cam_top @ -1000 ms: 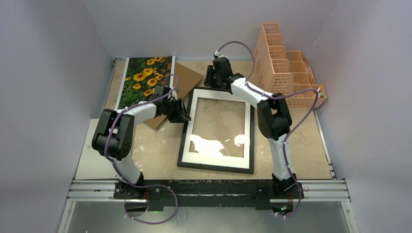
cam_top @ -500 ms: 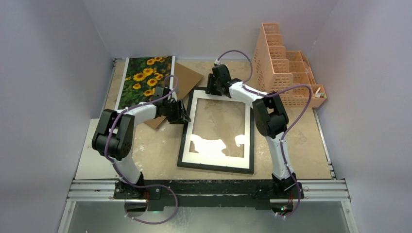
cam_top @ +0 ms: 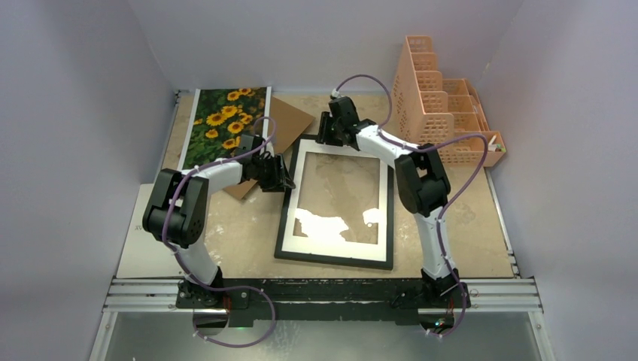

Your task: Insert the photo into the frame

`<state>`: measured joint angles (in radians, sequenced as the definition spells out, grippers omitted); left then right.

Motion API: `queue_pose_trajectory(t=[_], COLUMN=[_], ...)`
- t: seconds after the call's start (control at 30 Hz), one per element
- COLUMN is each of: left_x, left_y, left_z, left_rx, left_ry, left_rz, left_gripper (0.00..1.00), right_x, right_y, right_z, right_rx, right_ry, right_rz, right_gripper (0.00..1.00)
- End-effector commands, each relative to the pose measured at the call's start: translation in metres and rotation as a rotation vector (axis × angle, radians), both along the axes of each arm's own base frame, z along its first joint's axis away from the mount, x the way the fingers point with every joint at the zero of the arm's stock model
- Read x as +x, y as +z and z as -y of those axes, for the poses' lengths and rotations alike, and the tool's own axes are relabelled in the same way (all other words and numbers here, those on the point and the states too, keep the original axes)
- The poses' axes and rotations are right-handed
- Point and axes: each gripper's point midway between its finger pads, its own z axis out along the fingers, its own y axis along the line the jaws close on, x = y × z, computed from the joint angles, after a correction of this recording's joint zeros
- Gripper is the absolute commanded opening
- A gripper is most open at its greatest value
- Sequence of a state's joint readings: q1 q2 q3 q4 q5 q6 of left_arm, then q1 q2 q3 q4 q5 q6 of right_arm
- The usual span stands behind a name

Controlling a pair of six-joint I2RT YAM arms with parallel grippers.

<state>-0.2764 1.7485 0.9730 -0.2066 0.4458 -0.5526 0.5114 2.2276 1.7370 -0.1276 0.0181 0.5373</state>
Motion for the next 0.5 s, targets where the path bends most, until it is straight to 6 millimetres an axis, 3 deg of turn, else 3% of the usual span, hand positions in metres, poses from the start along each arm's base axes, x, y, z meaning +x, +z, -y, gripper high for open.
queue_pose_trajectory(t=[0.0, 0.23, 0.37, 0.47], left_x=[0.01, 0.013, 0.025, 0.036], left_y=[0.014, 0.025, 0.051, 0.079], left_z=[0.003, 0.003, -0.01, -0.037], left_rx=[-0.004, 0.0, 0.072, 0.193], left_ry=[-0.019, -0.018, 0.016, 0.119], left_rz=[0.07, 0.092, 0.169, 0.275], left_gripper=[0.46, 0.48, 0.5, 0.5], right_x=[-0.01, -0.028, -0.038, -0.048], right_y=[0.074, 0.098, 0.114, 0.123], right_z=[-0.015, -0.011, -0.014, -0.031], right_rx=[0.101, 0.148, 0.173, 0.263], right_ry=[0.063, 0.052, 0.042, 0.074], right_rz=[0.094, 0.115, 0.145, 0.127], right_gripper=[0.44, 0.45, 0.47, 0.48])
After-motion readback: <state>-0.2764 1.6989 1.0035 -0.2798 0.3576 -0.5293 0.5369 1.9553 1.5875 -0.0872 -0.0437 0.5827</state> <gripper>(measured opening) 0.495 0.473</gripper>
